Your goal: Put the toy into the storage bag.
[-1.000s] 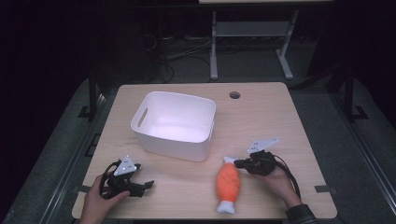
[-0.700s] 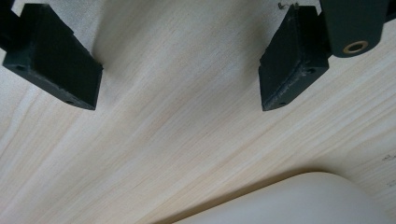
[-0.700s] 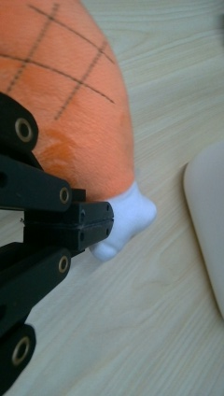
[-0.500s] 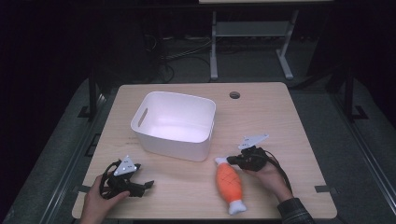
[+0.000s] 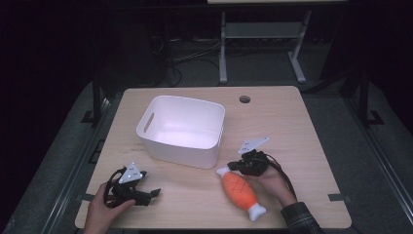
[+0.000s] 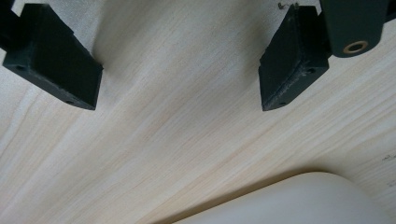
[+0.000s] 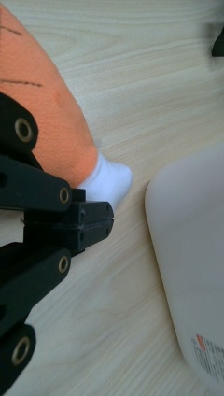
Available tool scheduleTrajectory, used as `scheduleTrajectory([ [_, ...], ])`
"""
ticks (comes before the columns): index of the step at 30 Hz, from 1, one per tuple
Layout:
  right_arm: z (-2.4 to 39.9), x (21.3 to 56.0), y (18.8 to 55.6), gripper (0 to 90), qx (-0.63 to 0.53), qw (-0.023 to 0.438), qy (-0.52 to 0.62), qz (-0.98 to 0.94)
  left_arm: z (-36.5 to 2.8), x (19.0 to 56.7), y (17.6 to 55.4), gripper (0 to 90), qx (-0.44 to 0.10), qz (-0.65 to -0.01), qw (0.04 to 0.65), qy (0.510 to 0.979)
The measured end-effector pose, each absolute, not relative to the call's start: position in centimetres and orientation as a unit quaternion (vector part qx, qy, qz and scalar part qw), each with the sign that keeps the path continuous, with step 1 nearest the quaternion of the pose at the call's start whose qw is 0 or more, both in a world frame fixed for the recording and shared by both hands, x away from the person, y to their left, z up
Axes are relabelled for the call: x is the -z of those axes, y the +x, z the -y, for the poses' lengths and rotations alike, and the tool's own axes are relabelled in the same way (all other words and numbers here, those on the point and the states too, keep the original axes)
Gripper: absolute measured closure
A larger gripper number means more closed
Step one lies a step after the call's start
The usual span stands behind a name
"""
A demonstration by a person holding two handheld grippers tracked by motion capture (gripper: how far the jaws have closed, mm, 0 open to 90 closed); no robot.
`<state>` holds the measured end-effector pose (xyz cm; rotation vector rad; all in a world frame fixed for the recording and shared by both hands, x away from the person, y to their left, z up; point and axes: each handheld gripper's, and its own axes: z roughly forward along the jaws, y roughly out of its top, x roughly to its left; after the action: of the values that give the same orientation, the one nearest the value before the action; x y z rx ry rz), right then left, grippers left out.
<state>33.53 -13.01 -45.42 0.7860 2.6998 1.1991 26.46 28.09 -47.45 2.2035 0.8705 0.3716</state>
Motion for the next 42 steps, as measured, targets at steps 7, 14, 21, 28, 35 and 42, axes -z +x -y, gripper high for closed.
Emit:
scheduleTrajectory([
  [7,12.5,45.5,33.5,89.6,-0.391,0.039,0.252,-0.884,-28.1,47.5,26.5,12.6,-0.144,-0.338,0.363,0.856],
  [14,13.0,45.2,33.4,89.5,-0.395,0.044,0.257,-0.881,-28.1,47.5,26.5,12.6,-0.144,-0.338,0.363,0.856],
  [21,14.9,44.2,32.9,73.9,-0.4,0.053,0.292,-0.867,-28.1,47.5,26.5,12.6,-0.144,-0.338,0.363,0.856],
  [28,17.2,43.4,32.0,54.3,-0.404,0.052,0.326,-0.853,-28.1,47.5,26.5,12.6,-0.144,-0.338,0.363,0.856],
  [35,19.0,43.1,29.9,39.5,-0.414,0.059,0.348,-0.839,-28.1,47.4,26.4,12.6,-0.144,-0.338,0.362,0.857],
  [42,19.5,43.1,28.2,28.4,-0.417,0.055,0.352,-0.836,-28.1,47.5,26.5,12.6,-0.145,-0.338,0.363,0.856],
])
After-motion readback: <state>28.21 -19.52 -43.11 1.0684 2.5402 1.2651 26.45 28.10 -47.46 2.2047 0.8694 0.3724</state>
